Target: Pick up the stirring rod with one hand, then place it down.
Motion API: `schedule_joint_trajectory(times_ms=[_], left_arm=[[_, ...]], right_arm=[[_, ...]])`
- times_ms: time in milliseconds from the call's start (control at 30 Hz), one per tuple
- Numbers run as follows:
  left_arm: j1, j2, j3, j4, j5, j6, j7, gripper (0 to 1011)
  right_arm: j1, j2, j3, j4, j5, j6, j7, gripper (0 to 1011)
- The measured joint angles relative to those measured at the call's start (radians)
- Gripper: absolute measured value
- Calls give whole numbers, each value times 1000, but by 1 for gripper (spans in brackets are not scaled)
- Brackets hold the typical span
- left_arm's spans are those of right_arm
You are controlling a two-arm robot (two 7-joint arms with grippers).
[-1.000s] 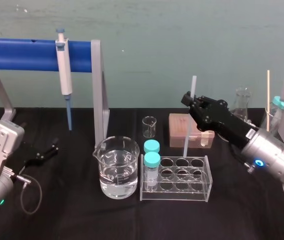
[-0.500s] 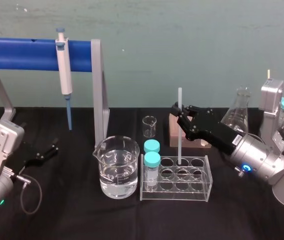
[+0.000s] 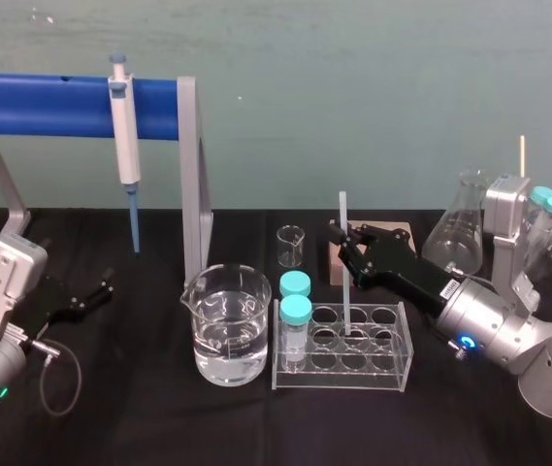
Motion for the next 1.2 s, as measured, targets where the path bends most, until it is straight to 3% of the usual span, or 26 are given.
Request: schedule_joint_trajectory(times_ms=[933,1200], left_arm=[[0,0,0,0,0,0,0,1000],[0,0,0,0,0,0,0,1000]], right_arm=[[-22,-20,16,26,-22,-1,-20,78],[-21,-19,16,25,-21,-1,-19,274]])
